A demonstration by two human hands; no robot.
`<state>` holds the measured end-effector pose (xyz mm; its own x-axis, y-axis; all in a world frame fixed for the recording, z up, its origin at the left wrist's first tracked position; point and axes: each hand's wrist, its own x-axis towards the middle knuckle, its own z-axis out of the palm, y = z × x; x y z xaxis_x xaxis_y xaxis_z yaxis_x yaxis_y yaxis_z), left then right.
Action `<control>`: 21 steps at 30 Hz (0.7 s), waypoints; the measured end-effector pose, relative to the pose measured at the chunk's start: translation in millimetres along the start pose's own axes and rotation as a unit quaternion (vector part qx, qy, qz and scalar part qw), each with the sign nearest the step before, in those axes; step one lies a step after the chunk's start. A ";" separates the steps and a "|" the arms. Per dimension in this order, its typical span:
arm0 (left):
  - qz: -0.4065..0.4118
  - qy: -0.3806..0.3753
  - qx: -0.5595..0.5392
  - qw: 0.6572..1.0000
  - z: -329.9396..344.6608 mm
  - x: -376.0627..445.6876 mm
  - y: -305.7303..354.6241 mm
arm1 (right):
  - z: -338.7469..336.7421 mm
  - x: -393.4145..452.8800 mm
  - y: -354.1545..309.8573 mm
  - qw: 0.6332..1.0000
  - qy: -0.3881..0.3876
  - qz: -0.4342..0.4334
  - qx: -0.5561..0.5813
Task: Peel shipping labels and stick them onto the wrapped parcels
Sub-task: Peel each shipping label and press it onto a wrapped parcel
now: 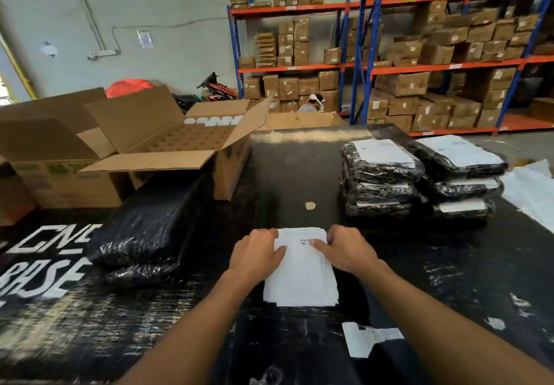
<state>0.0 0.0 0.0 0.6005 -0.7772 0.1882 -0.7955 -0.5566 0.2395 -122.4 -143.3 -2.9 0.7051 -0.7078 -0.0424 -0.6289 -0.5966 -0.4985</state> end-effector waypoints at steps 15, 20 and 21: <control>0.024 -0.015 0.007 1.000 18.8 -11.3 -9.6 | 22.1 3.0 -0.6 0.989 -0.035 0.075 0.120; 0.043 -0.013 0.010 0.999 15.4 -14.0 -9.0 | 19.0 4.7 -2.2 0.993 -0.046 0.082 0.077; 0.045 -0.013 0.013 0.999 14.0 -14.2 -8.3 | 17.7 4.4 -1.8 0.993 -0.038 0.081 0.078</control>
<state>-3.0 11.5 -18.0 0.5248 -0.8313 0.1830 -0.8479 -0.4916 0.1984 -112.4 -138.7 -17.5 0.6257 -0.7552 -0.1955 -0.6816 -0.4075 -0.6077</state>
